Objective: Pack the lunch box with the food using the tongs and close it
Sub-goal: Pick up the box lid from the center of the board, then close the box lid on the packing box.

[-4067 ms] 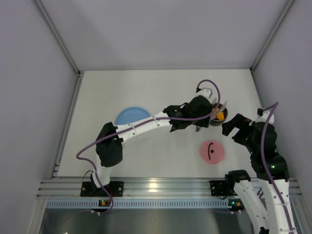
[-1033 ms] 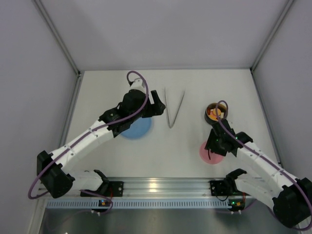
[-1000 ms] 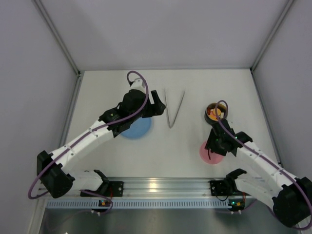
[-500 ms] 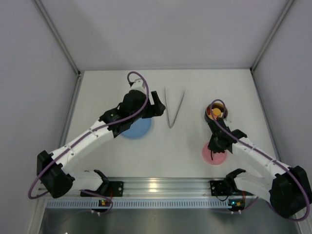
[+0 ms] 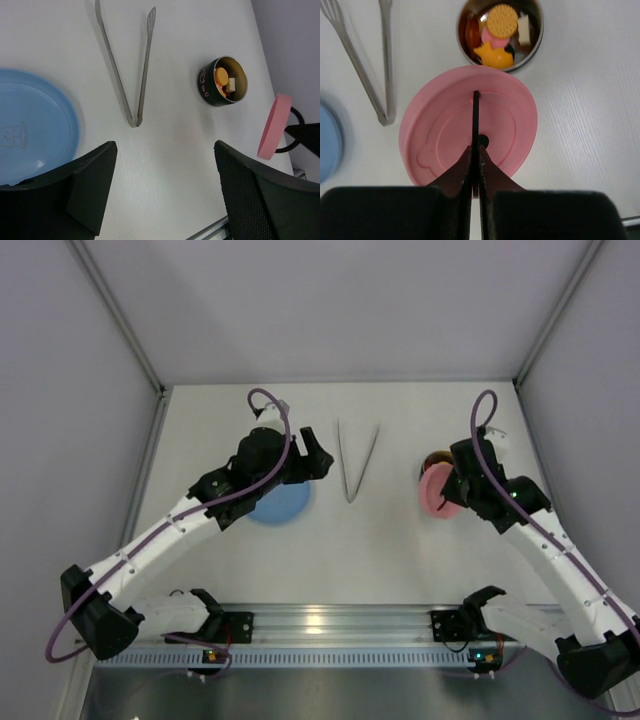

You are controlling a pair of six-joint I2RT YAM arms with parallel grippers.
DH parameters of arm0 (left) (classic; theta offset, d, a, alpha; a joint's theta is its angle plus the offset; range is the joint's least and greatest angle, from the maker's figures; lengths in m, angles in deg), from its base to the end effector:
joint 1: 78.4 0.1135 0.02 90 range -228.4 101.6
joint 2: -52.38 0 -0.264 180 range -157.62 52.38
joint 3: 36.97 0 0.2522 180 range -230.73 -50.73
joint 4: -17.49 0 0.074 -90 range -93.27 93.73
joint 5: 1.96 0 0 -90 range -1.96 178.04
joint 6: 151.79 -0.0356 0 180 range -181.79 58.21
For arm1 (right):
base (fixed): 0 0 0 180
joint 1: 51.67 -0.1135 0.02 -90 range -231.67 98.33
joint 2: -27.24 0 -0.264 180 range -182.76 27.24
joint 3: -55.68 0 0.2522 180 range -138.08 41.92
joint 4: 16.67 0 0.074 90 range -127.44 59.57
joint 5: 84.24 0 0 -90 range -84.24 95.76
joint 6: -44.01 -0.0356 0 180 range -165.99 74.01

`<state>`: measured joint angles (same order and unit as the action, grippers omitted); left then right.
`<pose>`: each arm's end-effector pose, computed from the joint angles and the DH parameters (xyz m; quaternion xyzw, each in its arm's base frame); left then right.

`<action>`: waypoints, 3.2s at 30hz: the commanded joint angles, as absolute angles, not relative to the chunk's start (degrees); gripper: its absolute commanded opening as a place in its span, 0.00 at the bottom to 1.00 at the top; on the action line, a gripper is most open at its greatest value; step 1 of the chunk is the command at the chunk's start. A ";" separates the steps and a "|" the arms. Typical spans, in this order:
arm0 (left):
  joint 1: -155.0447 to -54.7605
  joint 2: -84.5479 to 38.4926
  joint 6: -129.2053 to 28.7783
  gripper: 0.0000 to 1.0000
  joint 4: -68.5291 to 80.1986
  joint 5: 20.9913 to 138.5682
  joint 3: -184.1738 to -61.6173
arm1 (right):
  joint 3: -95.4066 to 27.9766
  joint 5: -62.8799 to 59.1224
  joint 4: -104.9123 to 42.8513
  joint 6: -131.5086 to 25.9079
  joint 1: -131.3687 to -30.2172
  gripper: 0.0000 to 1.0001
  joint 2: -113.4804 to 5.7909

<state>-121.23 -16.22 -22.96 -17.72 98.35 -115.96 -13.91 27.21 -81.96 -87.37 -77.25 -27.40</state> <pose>0.2028 -0.1794 0.3590 -0.0191 0.8403 -0.2935 0.4554 0.1673 0.0657 0.3114 0.1896 0.9068 0.0379 0.3746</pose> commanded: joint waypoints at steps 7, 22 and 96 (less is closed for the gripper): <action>-121.21 -13.98 -23.39 0.83 -18.59 96.57 -116.82 | -36.91 30.99 -85.19 -74.82 -69.25 0.00 -48.05; -121.21 -5.19 -29.08 0.84 -30.88 94.28 -116.55 | -56.87 23.60 -90.64 -67.17 -62.74 0.00 -73.04; -117.43 -17.49 -37.80 0.85 -34.41 86.02 -120.69 | -52.23 28.54 -88.02 -68.92 -68.72 0.06 -92.83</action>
